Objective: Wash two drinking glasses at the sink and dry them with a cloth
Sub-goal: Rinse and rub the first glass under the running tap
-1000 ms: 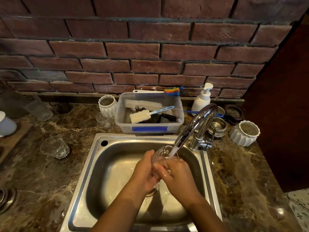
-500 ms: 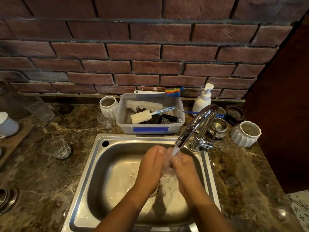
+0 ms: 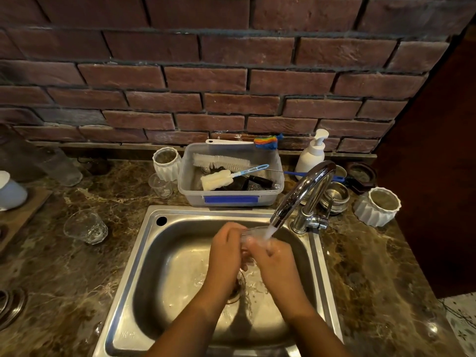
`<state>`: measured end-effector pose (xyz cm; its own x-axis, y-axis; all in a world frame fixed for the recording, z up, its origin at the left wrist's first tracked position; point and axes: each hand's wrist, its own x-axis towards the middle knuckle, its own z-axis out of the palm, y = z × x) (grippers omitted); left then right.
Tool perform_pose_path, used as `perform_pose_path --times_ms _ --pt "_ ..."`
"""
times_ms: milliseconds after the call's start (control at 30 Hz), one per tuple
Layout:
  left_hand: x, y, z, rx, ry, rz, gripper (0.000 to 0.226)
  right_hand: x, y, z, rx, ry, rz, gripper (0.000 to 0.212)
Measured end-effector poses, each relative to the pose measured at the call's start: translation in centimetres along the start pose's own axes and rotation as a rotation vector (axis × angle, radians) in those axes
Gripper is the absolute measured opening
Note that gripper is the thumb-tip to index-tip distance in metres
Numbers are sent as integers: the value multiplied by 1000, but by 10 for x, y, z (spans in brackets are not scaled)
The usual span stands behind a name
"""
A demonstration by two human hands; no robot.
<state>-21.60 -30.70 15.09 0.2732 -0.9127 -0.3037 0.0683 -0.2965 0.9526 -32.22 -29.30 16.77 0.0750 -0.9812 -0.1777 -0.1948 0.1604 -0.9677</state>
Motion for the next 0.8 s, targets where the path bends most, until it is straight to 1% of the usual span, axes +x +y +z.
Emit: perform_pose_path --times_ms 67,133,167,200,233,267,300,333,400,467,500,533,567,600,633,667,700,733,800 --pt "-3 -3 -4 234 -26 314 23 3 1 -4 377 -26 266 20" --pt "-2 -8 -10 485 -95 583 26 6 1 -10 769 -63 512 24" --pt "-1 -10 -12 578 -141 665 30 8 2 -14 874 -68 586 27" --pt "-1 -12 -12 630 -182 706 33 9 4 -16 913 -67 614 28" --pt "-2 -13 -12 639 -207 699 32 10 5 -16 901 -53 598 28" --pt "-2 -12 -11 587 -211 653 27 11 7 -15 833 -33 539 27" --pt "-4 -11 -10 492 -195 568 22 11 8 -14 694 -10 439 25" --pt "-3 -6 -5 373 -172 446 21 10 7 -13 500 10 315 25" --pt "0 2 2 150 -157 94 21 7 4 -12 87 -3 53 27" --pt "4 10 2 5 -158 -299 18 4 4 -13 -165 -87 -168 24" --pt "6 10 -1 -119 -168 -444 24 3 4 -14 -302 -144 -268 22" --pt "6 9 -6 -274 -187 -553 32 2 4 -16 -473 -191 -367 24" --pt "6 8 -12 -399 -223 -622 39 2 3 -18 -639 -224 -453 31" --pt "7 8 -17 -484 -266 -656 44 3 2 -18 -738 -247 -508 37" --pt "8 4 -21 -524 -288 -670 47 3 2 -17 -770 -250 -528 38" --pt "9 4 -21 -528 -294 -680 48 3 1 -16 -742 -238 -509 35" --pt "8 2 -20 -502 -262 -661 46 2 1 -14 -665 -221 -468 31" --pt "9 1 -16 -459 -192 -613 41 1 2 -11 -558 -198 -407 26" --pt "8 1 -9 -292 -51 -381 28 0 5 -4 -281 -119 -264 19"
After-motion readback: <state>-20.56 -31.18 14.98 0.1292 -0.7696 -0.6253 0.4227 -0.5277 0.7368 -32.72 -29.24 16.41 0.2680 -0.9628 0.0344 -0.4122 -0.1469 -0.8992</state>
